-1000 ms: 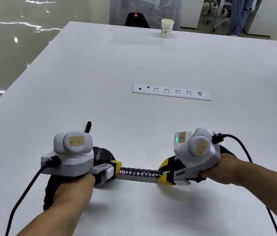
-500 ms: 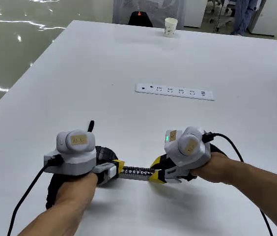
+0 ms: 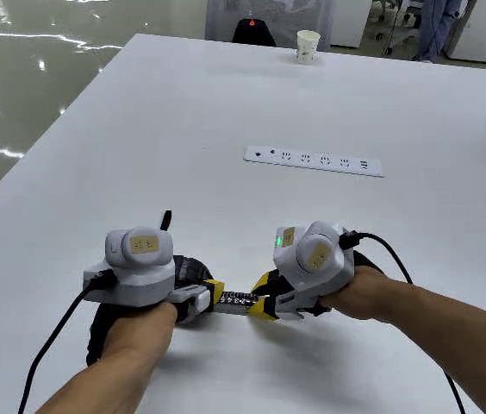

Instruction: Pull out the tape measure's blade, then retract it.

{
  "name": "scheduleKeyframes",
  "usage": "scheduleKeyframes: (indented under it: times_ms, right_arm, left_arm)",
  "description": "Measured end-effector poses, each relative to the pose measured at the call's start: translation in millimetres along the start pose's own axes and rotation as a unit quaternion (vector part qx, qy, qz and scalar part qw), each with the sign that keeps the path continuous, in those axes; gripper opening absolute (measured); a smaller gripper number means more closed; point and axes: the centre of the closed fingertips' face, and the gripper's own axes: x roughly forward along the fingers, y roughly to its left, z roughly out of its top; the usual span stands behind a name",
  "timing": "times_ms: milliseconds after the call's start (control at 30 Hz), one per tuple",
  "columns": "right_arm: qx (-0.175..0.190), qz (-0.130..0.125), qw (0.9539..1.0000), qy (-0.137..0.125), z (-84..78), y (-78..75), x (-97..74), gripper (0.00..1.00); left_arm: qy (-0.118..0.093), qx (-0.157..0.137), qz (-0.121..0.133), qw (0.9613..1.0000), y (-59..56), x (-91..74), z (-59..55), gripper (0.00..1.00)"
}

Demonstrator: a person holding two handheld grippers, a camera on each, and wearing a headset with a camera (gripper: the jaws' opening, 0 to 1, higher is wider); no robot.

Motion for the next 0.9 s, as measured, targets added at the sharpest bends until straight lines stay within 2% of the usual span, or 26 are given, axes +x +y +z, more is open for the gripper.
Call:
scheduleKeyframes:
  times_ms: [433, 900]
  right_arm:
    - [-0.009, 0.005, 0.9999, -0.009, 19.8, 2.9, 15.4, 0.1]
    - [-0.02, 0.006, 0.9996, -0.019, 32.8, 3.5, 27.0, 0.11]
  left_arm:
    - [0.002, -0.004, -0.002, 1.0, 0.4, -1.5, -0.9, 0.6]
    - [0.002, -0.008, -0.003, 1.0, 0.8, -1.0, -1.5, 0.61]
